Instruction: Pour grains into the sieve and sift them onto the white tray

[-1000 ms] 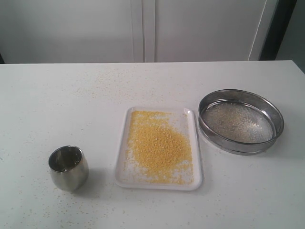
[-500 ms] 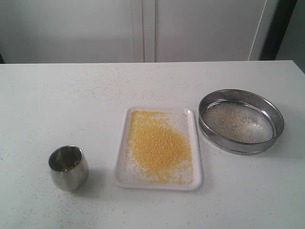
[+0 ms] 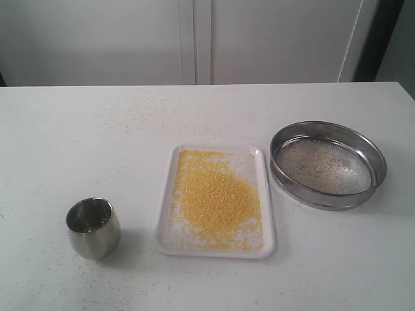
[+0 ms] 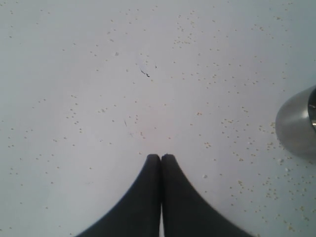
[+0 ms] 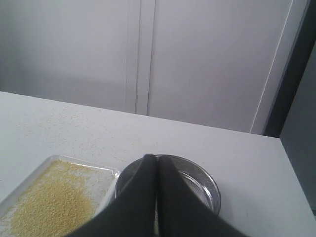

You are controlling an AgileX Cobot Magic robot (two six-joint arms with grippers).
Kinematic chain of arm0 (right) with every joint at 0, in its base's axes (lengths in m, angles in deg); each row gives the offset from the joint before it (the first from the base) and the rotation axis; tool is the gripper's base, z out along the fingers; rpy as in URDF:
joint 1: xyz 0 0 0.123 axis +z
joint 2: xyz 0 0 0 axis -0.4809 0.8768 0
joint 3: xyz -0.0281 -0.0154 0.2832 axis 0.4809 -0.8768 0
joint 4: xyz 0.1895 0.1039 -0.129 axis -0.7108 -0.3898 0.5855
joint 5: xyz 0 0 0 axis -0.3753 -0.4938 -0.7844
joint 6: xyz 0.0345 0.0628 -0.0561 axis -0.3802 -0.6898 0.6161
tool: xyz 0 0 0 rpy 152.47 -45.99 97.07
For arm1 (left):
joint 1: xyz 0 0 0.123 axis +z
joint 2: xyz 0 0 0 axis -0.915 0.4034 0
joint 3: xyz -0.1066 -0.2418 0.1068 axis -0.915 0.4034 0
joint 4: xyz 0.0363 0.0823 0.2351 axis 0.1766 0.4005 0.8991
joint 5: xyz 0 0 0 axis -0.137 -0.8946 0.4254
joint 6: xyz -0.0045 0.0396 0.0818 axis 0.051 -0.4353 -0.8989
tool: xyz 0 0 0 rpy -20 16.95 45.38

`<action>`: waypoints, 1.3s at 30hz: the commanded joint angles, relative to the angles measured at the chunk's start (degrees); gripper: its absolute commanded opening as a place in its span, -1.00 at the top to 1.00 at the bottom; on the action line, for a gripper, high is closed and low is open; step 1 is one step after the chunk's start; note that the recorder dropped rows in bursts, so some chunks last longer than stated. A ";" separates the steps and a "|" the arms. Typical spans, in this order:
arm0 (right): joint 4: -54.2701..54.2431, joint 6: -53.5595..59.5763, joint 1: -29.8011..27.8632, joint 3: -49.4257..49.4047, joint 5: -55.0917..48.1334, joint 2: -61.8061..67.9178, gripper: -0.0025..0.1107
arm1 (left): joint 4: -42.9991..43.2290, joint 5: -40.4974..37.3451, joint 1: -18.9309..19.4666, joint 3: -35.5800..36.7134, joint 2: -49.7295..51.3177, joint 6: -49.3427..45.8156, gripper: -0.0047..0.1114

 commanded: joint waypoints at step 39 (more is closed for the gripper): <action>5.17 -6.26 0.22 -2.52 2.52 -4.21 0.96 | -0.12 -0.63 0.13 -0.22 -0.52 0.13 0.92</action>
